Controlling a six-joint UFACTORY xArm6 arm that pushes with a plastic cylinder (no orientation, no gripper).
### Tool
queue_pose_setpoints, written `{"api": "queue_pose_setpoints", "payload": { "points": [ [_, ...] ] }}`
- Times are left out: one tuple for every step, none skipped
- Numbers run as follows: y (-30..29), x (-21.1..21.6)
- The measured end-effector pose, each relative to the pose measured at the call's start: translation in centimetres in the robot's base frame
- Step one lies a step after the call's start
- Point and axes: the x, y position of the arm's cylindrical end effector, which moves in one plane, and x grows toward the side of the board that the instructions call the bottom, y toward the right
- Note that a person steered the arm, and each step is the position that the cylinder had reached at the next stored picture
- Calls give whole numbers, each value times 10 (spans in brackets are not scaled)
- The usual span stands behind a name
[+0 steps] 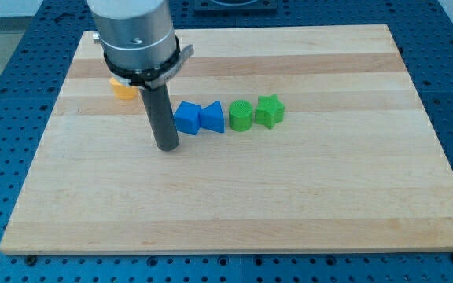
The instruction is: Slide the green star down a bit
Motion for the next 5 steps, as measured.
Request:
{"api": "queue_pose_setpoints", "payload": {
  "points": [
    [10, -12],
    [11, -16],
    [11, -17],
    [17, 1],
    [66, 13]
  ]
}}
